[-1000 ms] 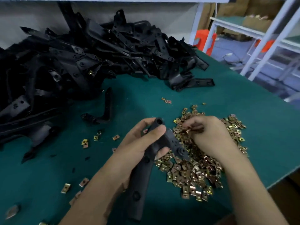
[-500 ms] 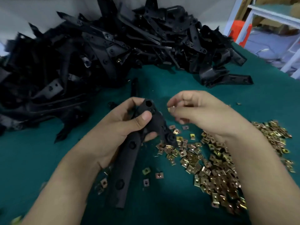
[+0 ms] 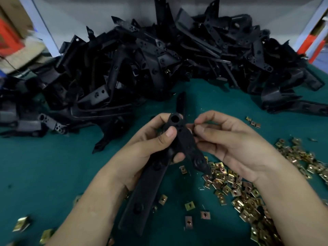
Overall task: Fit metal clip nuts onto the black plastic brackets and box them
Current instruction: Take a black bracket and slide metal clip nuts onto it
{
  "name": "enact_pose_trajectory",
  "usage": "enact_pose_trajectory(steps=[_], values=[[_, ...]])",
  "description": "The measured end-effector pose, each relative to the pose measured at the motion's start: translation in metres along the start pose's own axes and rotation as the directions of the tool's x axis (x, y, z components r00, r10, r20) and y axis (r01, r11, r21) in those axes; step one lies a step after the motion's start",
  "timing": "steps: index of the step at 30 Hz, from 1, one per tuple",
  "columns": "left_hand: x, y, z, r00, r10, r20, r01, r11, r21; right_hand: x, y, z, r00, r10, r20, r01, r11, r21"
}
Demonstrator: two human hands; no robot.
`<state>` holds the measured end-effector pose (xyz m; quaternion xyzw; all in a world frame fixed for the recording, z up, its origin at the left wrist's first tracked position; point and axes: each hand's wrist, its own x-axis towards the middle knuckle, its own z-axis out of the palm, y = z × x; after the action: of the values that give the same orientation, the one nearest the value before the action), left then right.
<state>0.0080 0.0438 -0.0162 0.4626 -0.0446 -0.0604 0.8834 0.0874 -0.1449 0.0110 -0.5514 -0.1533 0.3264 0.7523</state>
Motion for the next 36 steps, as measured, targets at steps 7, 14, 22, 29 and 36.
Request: enact_pose_trajectory(steps=[7,14,22,29,36], values=[[-0.001,0.0,-0.003,1.0,-0.021,-0.015,0.021,0.999,0.029,-0.001,0.001,0.001,1.0,-0.006,-0.027,0.006,1.0,0.009],[-0.001,0.001,-0.004,0.999,-0.033,-0.027,0.032,0.999,-0.003,-0.004,0.0,0.005,1.0,0.017,-0.005,-0.017,1.0,0.01],[0.0,0.001,-0.005,0.999,-0.027,-0.044,0.029,0.999,0.035,-0.003,0.0,0.009,0.997,0.026,-0.068,-0.024,0.999,0.03],[0.0,-0.002,-0.005,0.999,-0.038,-0.003,0.039,0.995,0.092,-0.004,0.001,0.013,0.999,0.019,-0.046,-0.019,1.0,0.0],[0.001,-0.003,-0.006,0.999,-0.027,0.018,0.024,0.989,0.149,-0.004,0.004,0.014,0.998,-0.024,-0.063,0.025,1.0,0.016]])
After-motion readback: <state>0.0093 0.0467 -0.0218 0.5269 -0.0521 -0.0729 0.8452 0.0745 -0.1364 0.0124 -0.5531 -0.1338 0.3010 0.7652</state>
